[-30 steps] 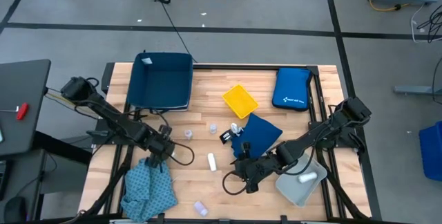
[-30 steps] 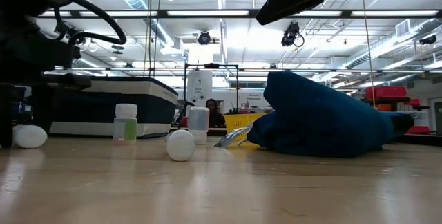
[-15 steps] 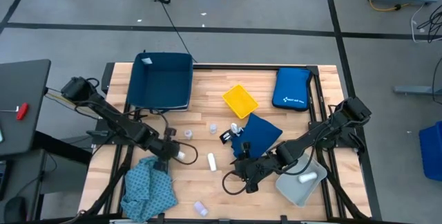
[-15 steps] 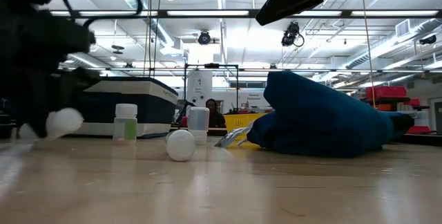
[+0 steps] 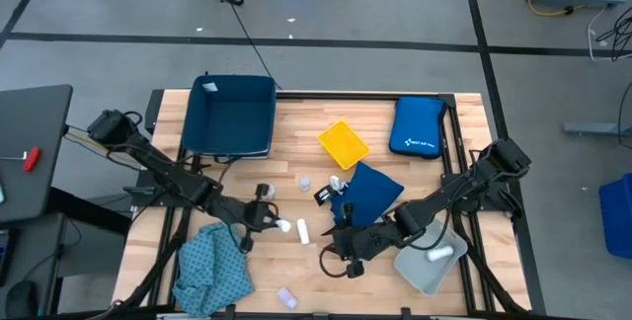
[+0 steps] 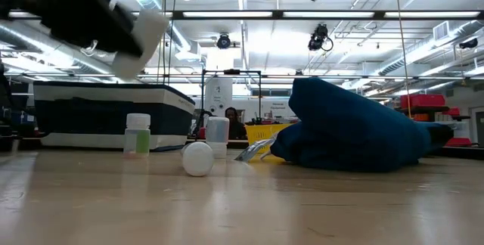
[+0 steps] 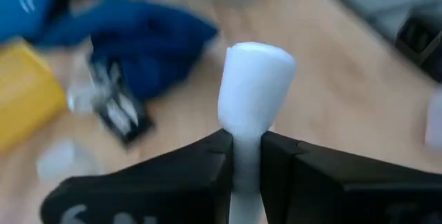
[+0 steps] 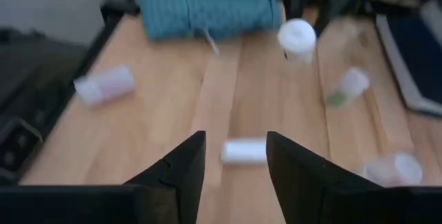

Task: Pick & place medical supplies in basket/bin
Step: Put the left white rolled gauze into the gray bin

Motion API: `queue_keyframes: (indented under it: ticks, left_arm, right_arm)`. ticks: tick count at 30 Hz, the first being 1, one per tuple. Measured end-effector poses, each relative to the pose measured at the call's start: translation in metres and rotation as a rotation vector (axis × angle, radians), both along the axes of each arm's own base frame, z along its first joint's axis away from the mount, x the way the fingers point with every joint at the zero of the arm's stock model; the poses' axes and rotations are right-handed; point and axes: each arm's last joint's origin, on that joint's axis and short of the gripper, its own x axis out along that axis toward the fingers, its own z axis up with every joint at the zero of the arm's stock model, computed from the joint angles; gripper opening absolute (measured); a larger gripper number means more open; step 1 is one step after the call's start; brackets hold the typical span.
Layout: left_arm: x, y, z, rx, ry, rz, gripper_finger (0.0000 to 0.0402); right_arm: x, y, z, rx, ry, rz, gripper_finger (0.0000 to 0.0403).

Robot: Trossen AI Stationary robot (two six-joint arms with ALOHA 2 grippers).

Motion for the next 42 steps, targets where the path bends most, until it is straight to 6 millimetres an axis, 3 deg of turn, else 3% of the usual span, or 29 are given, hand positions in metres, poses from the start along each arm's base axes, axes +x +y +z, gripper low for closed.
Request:
queue_keyframes:
  ticks: [6,15,22,32,42]
  left_arm:
    - [0.002,-0.001,0.013,-0.01,-0.228,-0.037,0.0041]
    - [-0.007,0.022,0.004,-0.052,-0.398,0.048,0.0041]
    - [-0.003,0.037,0.005,-0.079,-0.461,0.072,0.0041]
    - [0.004,0.037,-0.004,-0.105,-0.488,0.067,0.0041]
    - [0.01,0.035,-0.008,-0.168,-0.59,0.075,0.0041]
  right_arm:
    - [0.006,-0.008,-0.008,0.022,-0.213,0.022,0.016]
    - [-0.006,-0.04,-0.032,0.028,-0.522,-0.006,0.016]
    - [0.004,-0.061,-0.026,0.022,-0.567,-0.056,0.0168]
    - [0.011,-0.08,-0.025,0.107,-0.567,-0.014,0.0252]
    - [0.014,-0.09,-0.025,0.089,-0.57,-0.035,0.0258]
